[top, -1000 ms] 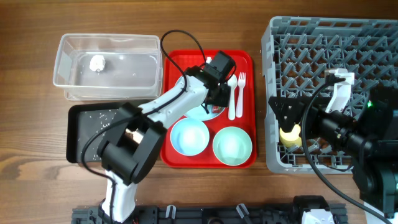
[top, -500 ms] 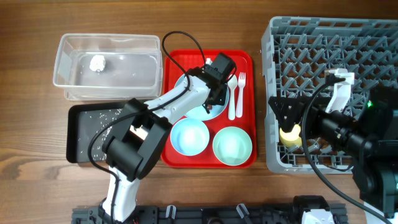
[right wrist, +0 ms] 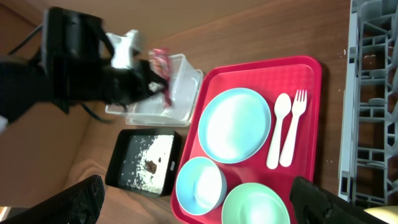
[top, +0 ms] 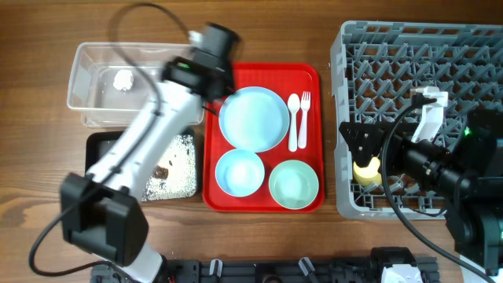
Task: Sort waste into correct bins and load items into the dishwasher rack
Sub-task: 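Drop the wrapper and tissue into the clear plastic bin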
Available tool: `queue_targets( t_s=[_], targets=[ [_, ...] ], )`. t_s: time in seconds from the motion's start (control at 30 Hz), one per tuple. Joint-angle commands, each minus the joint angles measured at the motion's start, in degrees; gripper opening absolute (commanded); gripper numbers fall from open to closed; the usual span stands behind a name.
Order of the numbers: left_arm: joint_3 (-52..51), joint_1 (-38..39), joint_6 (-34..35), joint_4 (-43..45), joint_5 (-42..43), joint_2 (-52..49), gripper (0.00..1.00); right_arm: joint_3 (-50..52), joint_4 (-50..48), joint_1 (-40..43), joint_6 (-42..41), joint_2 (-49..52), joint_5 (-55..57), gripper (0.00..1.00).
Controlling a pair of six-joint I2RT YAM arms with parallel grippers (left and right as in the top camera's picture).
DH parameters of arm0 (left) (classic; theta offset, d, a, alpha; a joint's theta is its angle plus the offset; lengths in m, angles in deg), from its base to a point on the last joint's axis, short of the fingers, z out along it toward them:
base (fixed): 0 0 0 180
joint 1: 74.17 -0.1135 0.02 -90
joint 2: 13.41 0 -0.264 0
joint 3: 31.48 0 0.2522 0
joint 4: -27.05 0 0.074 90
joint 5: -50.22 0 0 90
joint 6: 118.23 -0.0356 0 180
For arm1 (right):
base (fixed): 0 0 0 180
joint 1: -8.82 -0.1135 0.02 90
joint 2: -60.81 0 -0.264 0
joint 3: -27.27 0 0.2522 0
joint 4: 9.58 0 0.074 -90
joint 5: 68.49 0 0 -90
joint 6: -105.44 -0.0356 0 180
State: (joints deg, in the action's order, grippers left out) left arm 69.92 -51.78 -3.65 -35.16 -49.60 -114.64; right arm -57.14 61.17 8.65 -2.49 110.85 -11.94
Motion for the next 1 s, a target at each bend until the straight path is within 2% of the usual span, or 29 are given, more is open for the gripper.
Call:
queue_targets(
  t_s=[0.0, 0.03, 0.07, 0.13, 0.17, 0.27, 0.3, 0.37, 0.67, 0.97],
  targets=[
    [0.02, -9.57, 0.94, 1.31, -2.25, -2.62, 0.04, 0.04, 0.07, 0.13, -0.28, 0.00, -1.01, 0.97],
    [0.02, -11.93, 0.90, 2.43, -0.59, -3.65, 0.04, 0.04, 0.04, 0.13, -0.28, 0.00, -1.01, 0.98],
    [0.02, -13.55, 0.57, 3.15, 1.14, -4.50, 0.08, 0.04, 0.04, 0.13, -0.28, 0.00, -1.01, 0.98],
    [0.02, -15.85, -2.27, 3.96, 4.33, -5.42, 0.44, 0.04, 0.07, 0.13, -0.26, 0.00, -1.03, 0.98],
    [0.02, -16.70, -3.02, 3.82, 4.46, -5.40, 0.57, 0.04, 0.09, 0.13, -0.26, 0.00, -1.01, 0.98],
    [0.83, -17.81, -3.23, 1.16, 4.46, -3.28, 0.71, 0.04, 0.09, 0.13, -0.26, 0.00, -0.98, 1.00],
    [1.33, -17.79, -3.54, 0.09, 4.46, -2.12, 0.84, 0.04, 0.09, 0.13, -0.24, 0.00, -0.98, 1.00],
    [2.45, -17.33, -3.63, -2.67, 4.46, 1.36, 1.00, 0.04, 0.09, 0.13, -0.26, 0.02, -0.94, 1.00],
    [2.71, -8.98, -3.32, -12.74, 9.55, 20.52, 1.00, 0.04, 0.07, 0.13, -0.28, 0.02, -0.74, 1.00],
    [2.71, -0.07, -3.39, -13.55, 9.57, 30.95, 1.00, 0.04, 0.07, 0.13, -0.26, 0.02, -0.74, 1.00]
  ],
)
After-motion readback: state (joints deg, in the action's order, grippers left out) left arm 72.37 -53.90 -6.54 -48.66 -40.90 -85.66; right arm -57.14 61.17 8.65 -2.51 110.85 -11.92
